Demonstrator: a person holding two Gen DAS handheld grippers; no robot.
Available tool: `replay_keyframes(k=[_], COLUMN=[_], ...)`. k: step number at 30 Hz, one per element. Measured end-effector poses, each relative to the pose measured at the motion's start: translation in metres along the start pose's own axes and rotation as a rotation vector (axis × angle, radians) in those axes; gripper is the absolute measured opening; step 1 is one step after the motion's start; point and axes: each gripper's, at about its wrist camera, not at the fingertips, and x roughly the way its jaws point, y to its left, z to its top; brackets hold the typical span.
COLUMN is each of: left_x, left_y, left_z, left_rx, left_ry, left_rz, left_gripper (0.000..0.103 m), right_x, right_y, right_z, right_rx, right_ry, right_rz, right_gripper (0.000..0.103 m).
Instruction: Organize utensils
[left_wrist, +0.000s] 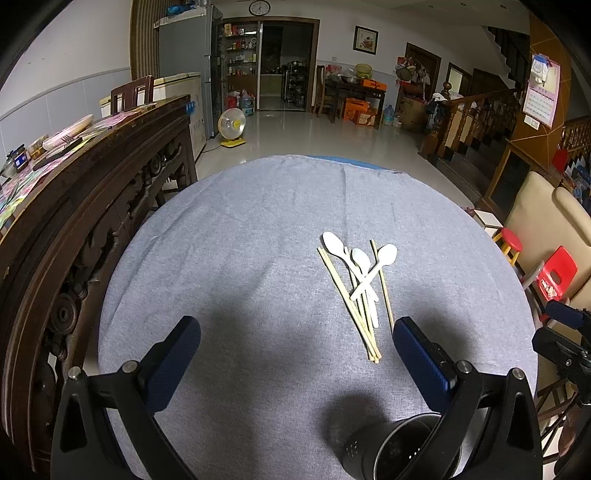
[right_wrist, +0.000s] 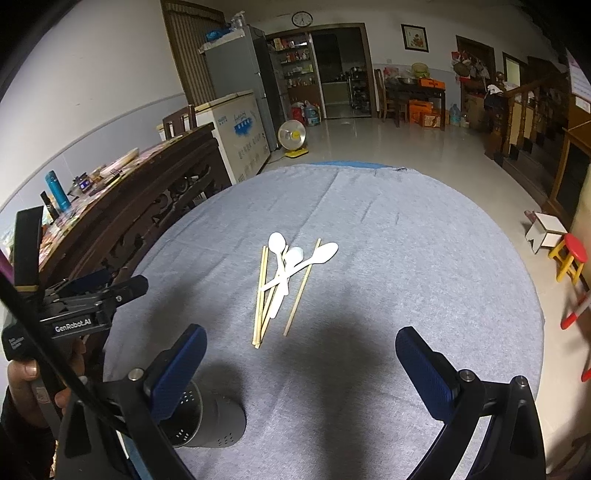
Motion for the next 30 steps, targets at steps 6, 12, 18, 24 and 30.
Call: replay_keyframes(k=[6,12,18,24,30], left_x=[0.001,0.016,0.047,0.07,0.088], left_y=[-0.001,0.008,0.027,0.032,0.04], left_z=[-0.002,0.0,0.003,0.003,0.007], left_rx=[0.004,-0.015,-0.065,-0.081,-0.092], left_ry=[0.003,0.045,0.116,0.157,0.179], left_rz=[0.0,-0.004,-0.001,-0.009,-0.016], left_gripper=[0.103,0.103,0.103,0.103,0.103], right_x=[-0.002,0.004,0.021,0.084,0.173], right_y=[-0.005,-0.027,-0.076,-0.115,-0.118], right_z=[-0.001,-0.005,-0.005,0.02,0.048], right_rx=[0.029,0.061,0.18,0.416,0.561], right_ry=[-0.001,0.056,0.121,0.203,0.28], right_rz=[0.014,0.035,0.054,0.226,0.337], right_gripper=[0.103,0.103,0.103,0.095,0.075])
